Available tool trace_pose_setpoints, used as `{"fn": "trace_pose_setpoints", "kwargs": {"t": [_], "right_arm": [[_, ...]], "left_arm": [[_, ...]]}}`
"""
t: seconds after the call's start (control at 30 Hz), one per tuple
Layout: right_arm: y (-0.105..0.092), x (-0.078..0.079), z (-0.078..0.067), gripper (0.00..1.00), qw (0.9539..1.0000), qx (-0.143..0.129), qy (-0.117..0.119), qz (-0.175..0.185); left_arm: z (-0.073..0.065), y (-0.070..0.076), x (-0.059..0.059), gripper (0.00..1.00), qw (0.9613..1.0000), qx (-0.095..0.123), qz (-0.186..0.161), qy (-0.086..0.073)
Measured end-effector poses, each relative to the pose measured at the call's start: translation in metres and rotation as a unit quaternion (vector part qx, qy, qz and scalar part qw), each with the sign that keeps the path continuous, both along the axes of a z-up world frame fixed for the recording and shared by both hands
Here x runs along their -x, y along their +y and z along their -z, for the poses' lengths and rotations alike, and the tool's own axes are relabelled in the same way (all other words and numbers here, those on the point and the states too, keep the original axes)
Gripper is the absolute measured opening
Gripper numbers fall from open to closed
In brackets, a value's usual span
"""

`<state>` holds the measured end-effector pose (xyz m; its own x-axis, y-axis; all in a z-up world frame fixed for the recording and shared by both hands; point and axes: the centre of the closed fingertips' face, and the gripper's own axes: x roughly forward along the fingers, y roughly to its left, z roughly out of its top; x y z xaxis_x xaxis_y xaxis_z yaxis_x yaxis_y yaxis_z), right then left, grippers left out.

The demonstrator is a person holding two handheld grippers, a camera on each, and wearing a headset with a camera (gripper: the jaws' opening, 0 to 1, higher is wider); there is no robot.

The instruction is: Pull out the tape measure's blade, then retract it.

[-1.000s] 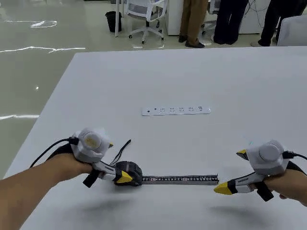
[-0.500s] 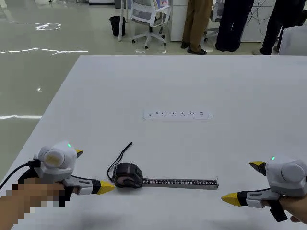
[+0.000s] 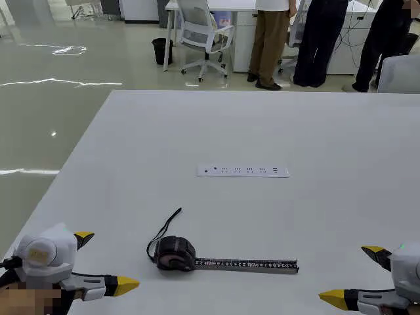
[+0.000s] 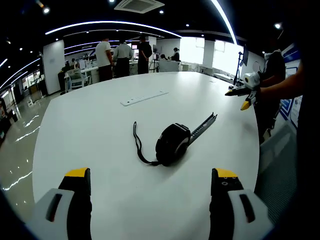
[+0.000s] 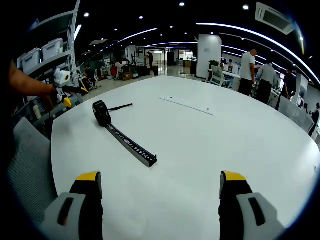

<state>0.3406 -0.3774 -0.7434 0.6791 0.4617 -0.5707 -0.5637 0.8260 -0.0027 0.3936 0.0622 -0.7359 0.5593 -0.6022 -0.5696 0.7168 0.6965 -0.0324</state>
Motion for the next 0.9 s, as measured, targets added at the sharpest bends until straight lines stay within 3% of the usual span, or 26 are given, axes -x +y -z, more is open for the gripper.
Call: {"fn": "trace_pose_setpoints", "kwargs": {"t": [0.13,0.2,0.3,0.33,0.37,0.43,0.73,0.8,0.83,0.9], "right_arm": [[-0.003,0.010,0.000,1.00,1.0000,-0.002,-0.006,0.001],[-0.003,0.017,-0.001,1.00,1.0000,-0.003,-0.005,0.005],[-0.001,0.025,-0.001,1.00,0.9999,-0.004,-0.007,0.006],[0.000,0.029,0.000,1.00,0.9999,-0.006,-0.007,0.007],[0.001,0.032,0.001,1.00,0.9999,-0.007,-0.005,0.007],[0.002,0.038,0.002,1.00,0.9999,-0.002,-0.012,0.007],[-0.007,0.055,0.007,1.00,0.9992,-0.015,-0.003,0.037],[-0.005,0.060,0.005,1.00,0.9991,-0.017,-0.006,0.038],[-0.004,0.062,0.004,1.00,0.9992,-0.017,-0.009,0.034],[-0.005,0.066,0.005,1.00,0.9993,-0.013,-0.010,0.033]], "left_arm": [[-0.002,0.005,0.007,0.99,1.0000,0.001,-0.004,-0.009],[-0.008,0.007,0.009,0.99,0.9996,0.011,-0.007,-0.025],[-0.005,0.012,0.015,0.99,0.9996,0.018,-0.012,-0.016],[-0.008,0.011,0.016,0.99,0.9992,0.022,-0.006,-0.033],[-0.007,0.012,0.019,0.99,0.9991,0.018,-0.005,-0.037],[-0.002,0.016,0.024,0.99,0.9995,0.009,-0.008,-0.029],[-0.001,0.029,0.041,0.99,0.9996,0.017,-0.019,-0.010],[-0.006,0.031,0.044,0.99,0.9995,0.018,-0.019,-0.016],[-0.007,0.035,0.042,0.99,0.9993,0.013,-0.022,-0.027],[-0.010,0.039,0.043,0.99,0.9989,0.025,-0.033,-0.022]]}}
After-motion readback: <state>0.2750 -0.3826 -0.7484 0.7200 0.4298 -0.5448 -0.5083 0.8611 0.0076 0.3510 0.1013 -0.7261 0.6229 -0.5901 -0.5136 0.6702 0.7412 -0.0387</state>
